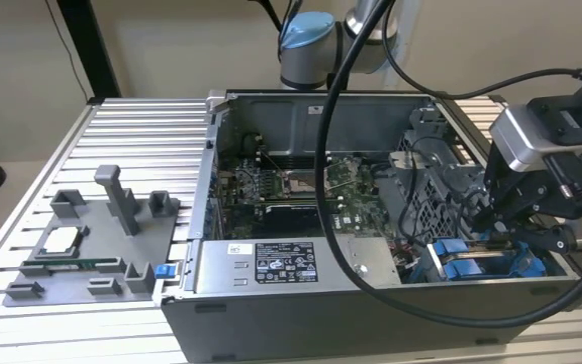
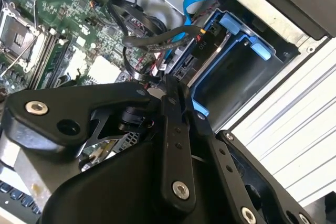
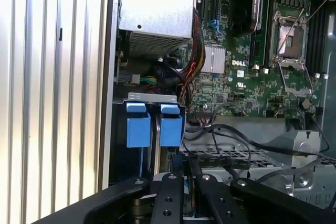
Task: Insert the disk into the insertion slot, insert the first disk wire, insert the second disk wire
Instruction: 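Insert the second disk wire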
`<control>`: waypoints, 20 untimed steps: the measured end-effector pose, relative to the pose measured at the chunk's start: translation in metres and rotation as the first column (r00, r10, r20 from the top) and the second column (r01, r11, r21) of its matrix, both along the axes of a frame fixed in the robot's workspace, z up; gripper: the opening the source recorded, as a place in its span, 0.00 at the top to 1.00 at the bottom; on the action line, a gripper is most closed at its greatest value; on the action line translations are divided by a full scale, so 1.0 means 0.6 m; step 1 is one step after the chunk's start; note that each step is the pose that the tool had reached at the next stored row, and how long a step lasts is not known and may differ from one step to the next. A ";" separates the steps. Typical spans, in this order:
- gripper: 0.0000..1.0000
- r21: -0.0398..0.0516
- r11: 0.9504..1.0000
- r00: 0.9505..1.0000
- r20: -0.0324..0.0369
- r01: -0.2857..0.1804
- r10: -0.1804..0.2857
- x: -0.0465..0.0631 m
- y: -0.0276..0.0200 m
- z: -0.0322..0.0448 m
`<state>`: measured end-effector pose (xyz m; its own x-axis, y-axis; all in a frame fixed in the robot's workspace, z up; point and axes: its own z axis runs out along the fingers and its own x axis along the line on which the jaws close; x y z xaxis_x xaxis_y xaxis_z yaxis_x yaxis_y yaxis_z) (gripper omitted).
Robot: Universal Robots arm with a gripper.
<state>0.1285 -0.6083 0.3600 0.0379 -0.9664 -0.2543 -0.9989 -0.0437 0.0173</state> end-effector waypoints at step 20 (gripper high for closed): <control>1.00 0.003 1.000 0.999 0.037 0.000 0.000 0.000 0.0000 -0.013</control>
<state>0.1284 -0.6083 0.3519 0.0475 -0.9657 -0.2554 -0.9988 -0.0438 -0.0202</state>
